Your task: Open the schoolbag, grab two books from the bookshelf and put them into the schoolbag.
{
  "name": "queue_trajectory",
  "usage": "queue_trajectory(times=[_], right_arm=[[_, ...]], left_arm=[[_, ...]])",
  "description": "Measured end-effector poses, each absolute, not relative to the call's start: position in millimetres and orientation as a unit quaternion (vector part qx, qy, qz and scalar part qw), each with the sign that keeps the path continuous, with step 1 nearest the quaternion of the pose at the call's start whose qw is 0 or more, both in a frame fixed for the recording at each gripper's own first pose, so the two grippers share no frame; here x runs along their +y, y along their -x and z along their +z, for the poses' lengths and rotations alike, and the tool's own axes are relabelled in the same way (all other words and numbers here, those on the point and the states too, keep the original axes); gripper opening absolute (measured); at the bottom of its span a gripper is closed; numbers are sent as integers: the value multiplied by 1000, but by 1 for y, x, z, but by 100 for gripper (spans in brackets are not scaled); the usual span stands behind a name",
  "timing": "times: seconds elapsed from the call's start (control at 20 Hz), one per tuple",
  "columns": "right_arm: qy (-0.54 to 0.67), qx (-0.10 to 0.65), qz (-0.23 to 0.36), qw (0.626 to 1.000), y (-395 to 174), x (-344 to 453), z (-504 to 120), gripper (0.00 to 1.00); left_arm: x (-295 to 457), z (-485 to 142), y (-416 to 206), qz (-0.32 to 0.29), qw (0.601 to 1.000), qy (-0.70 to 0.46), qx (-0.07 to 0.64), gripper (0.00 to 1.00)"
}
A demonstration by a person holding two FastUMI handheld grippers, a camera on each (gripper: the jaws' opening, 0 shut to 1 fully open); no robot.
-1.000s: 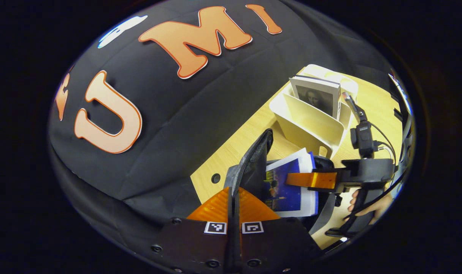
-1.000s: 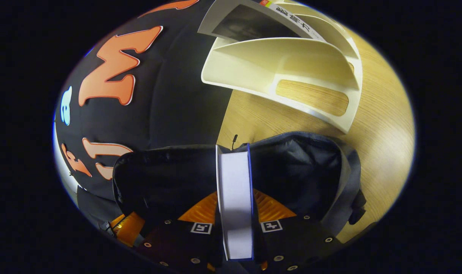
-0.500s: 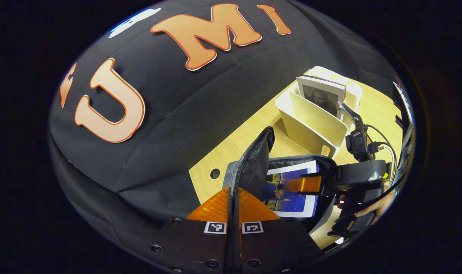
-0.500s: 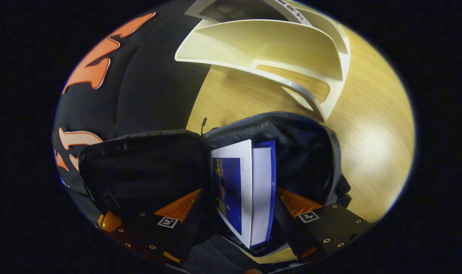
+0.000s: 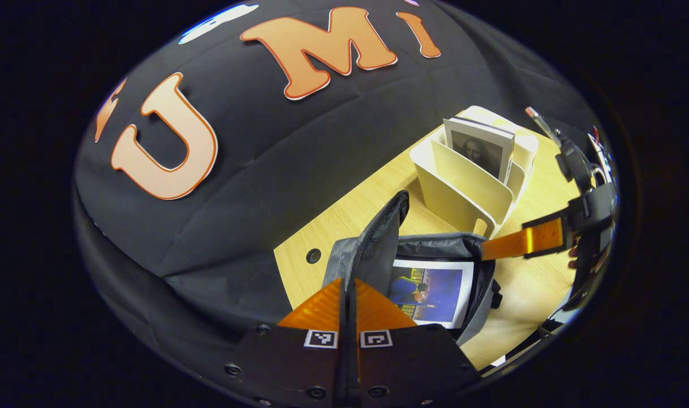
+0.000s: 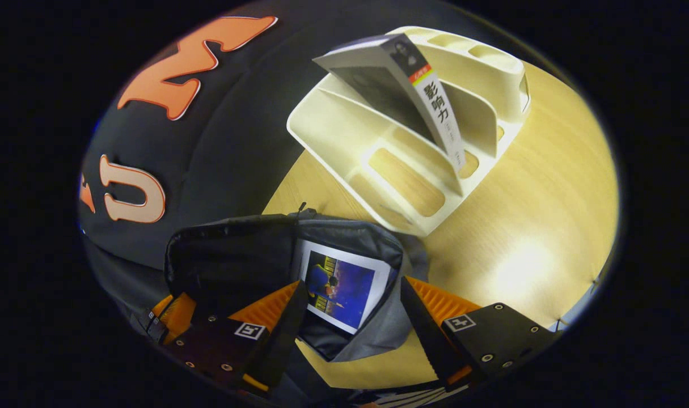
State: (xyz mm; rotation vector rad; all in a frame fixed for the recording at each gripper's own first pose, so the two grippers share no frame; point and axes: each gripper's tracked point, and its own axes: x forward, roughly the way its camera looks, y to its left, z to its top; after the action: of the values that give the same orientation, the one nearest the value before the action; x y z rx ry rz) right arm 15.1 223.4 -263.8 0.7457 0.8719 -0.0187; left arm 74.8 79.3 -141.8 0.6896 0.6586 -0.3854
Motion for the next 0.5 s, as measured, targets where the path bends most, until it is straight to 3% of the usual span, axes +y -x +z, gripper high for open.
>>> queue_trajectory(times=[0.5], right_arm=[[-132,431,-10,892,18,116,-197,98]], left_arm=[[84,-144,-70,-193,874,-317,314,0]])
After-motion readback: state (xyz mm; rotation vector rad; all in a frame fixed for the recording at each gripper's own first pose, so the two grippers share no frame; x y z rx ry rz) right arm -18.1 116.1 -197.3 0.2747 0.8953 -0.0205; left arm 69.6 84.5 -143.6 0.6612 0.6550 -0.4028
